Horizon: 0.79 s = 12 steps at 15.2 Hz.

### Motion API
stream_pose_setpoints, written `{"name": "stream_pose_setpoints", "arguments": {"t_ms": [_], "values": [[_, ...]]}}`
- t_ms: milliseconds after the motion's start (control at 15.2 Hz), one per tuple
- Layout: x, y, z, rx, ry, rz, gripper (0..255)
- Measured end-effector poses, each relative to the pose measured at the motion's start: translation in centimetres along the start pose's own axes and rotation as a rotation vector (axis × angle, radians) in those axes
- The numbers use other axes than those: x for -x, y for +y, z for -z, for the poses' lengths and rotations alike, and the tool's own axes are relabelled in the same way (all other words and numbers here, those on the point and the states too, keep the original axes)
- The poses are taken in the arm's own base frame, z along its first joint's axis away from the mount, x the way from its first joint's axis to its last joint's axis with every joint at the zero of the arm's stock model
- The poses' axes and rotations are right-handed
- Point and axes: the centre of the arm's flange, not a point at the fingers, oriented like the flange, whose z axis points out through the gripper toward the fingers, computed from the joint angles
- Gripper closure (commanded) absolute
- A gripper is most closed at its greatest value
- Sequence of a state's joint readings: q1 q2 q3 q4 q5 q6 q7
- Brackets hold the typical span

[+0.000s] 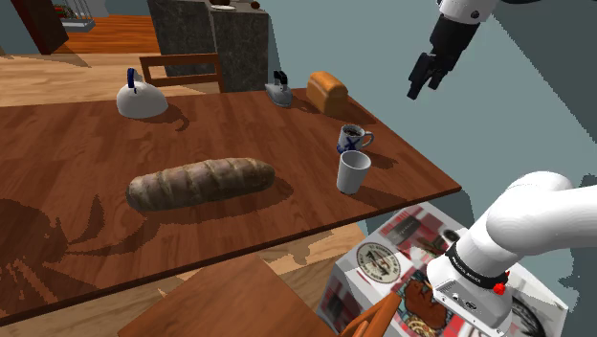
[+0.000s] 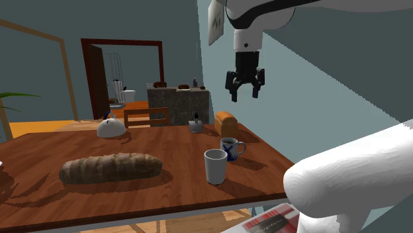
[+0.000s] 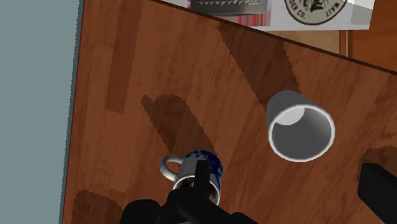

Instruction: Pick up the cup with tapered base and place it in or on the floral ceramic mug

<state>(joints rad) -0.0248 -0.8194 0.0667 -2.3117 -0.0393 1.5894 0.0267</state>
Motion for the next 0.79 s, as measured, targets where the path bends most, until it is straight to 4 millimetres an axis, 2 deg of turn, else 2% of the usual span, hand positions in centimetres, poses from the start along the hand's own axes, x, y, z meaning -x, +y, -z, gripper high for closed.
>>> {"name": "stream_pose_setpoints", "arguments": {"t_ms": [66,198,792], "values": [[0.0,0.0,0.0,0.0,0.0,0.0,0],[-0.3,-0.8,-1.3,0.001,0.0,-0.001,0],[-2.2,-6.9,-10.8,0.011,0.003,-0.009,0]]}}
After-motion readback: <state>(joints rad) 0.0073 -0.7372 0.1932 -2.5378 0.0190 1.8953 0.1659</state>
